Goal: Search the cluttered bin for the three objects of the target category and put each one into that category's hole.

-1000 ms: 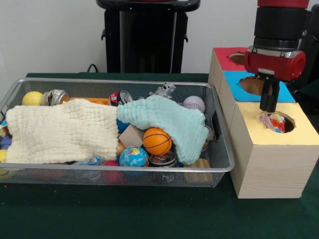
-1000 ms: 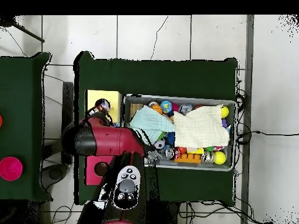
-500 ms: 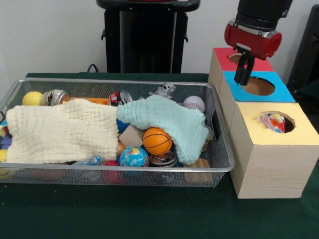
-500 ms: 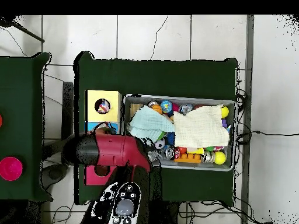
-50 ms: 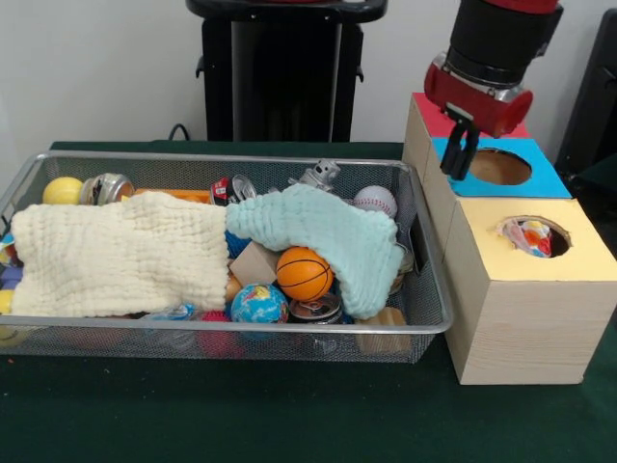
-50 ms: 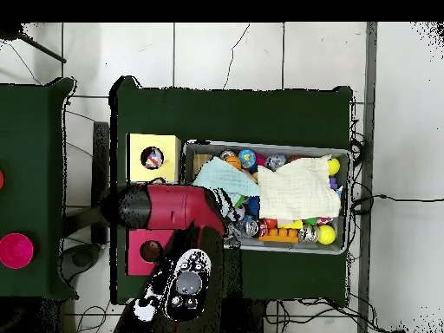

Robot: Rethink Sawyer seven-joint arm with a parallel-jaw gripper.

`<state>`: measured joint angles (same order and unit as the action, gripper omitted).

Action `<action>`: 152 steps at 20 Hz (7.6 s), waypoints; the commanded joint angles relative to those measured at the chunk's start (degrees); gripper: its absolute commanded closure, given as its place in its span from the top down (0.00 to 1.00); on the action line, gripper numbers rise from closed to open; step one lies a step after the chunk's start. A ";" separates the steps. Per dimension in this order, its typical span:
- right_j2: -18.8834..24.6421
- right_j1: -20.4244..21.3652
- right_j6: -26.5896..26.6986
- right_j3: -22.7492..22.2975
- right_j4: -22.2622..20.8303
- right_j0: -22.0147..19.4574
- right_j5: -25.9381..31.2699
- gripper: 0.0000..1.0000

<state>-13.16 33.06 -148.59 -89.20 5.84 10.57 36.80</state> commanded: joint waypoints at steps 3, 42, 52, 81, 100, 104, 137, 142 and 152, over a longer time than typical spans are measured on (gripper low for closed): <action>4.69 -6.08 -3.29 13.06 0.46 -0.06 7.12 0.00; 4.56 -13.79 -8.07 14.76 4.75 2.60 -4.05 0.00; 5.05 -13.00 -7.53 12.85 4.78 2.39 -6.50 0.00; 2.62 -6.66 -3.82 10.59 3.54 0.91 0.26 0.00; 5.51 -10.30 0.68 9.87 0.61 -3.08 -6.12 0.00; 6.41 -9.49 0.32 8.19 0.59 -3.39 -7.02 0.00; 10.16 -12.49 -2.09 3.55 1.81 -2.13 -13.63 0.00; 11.47 -19.07 -1.59 5.62 -1.46 -2.91 -24.72 0.00; 9.08 -13.02 -3.15 2.65 1.29 -1.56 -18.93 0.00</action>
<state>-8.20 22.47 -148.57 -79.64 8.51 9.95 16.08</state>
